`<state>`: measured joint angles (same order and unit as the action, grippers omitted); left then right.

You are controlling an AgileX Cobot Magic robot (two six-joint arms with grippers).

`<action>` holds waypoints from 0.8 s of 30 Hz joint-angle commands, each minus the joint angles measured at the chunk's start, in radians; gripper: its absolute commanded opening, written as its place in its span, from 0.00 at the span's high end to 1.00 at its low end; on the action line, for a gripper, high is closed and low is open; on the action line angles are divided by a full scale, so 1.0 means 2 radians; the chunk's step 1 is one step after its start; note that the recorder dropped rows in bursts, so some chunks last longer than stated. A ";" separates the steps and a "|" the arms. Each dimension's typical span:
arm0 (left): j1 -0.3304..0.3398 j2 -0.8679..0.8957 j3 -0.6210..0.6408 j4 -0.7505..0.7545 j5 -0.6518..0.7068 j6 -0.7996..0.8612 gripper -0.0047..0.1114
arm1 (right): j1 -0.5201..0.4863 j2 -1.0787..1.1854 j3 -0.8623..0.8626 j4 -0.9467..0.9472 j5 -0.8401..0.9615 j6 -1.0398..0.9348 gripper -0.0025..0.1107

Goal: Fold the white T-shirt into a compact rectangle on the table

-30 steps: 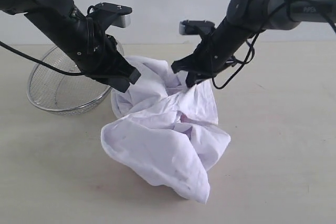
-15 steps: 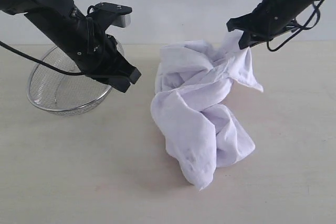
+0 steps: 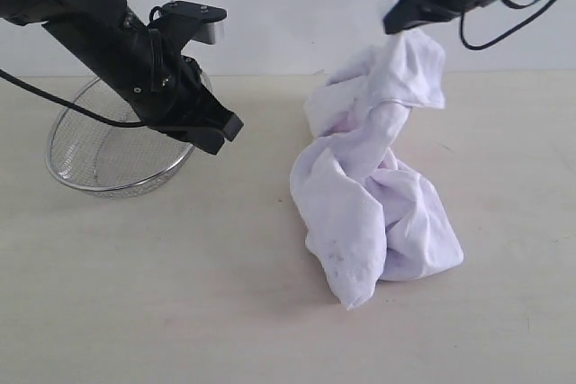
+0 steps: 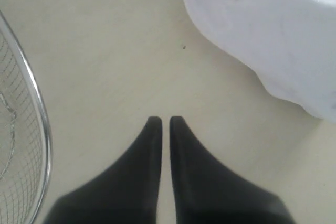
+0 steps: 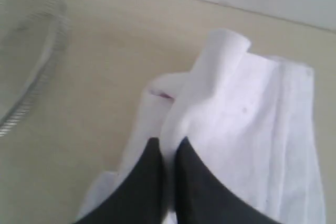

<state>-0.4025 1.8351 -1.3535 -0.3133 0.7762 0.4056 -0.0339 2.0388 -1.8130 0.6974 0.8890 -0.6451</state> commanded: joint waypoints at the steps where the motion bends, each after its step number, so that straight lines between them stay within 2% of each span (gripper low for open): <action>1: -0.002 -0.001 0.002 -0.006 -0.001 0.000 0.92 | 0.054 -0.009 -0.003 0.074 -0.022 -0.075 0.98; 8: -0.002 -0.001 0.002 -0.006 0.012 0.000 0.92 | 0.140 0.024 -0.003 0.066 -0.117 -0.090 0.98; 11: -0.002 -0.002 0.002 -0.006 0.014 0.000 0.92 | 0.158 0.047 -0.003 0.065 -0.151 -0.093 0.98; 16: -0.002 -0.003 0.002 -0.001 0.011 0.000 0.92 | 0.167 0.076 -0.003 0.066 -0.132 -0.115 0.96; 19: -0.002 -0.003 0.002 0.000 0.007 0.000 0.92 | 0.167 0.080 -0.003 0.066 -0.124 -0.122 0.82; 23: -0.002 -0.003 0.002 0.006 -0.001 0.000 0.92 | 0.167 0.070 -0.018 0.069 -0.093 -0.125 0.41; 24: -0.002 -0.003 0.002 0.007 -0.001 0.000 0.92 | 0.167 0.068 -0.021 0.064 -0.091 -0.113 0.34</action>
<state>-0.4025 1.8351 -1.3535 -0.3086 0.7900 0.4056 0.2985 2.2030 -1.8328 0.8300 0.6801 -0.8855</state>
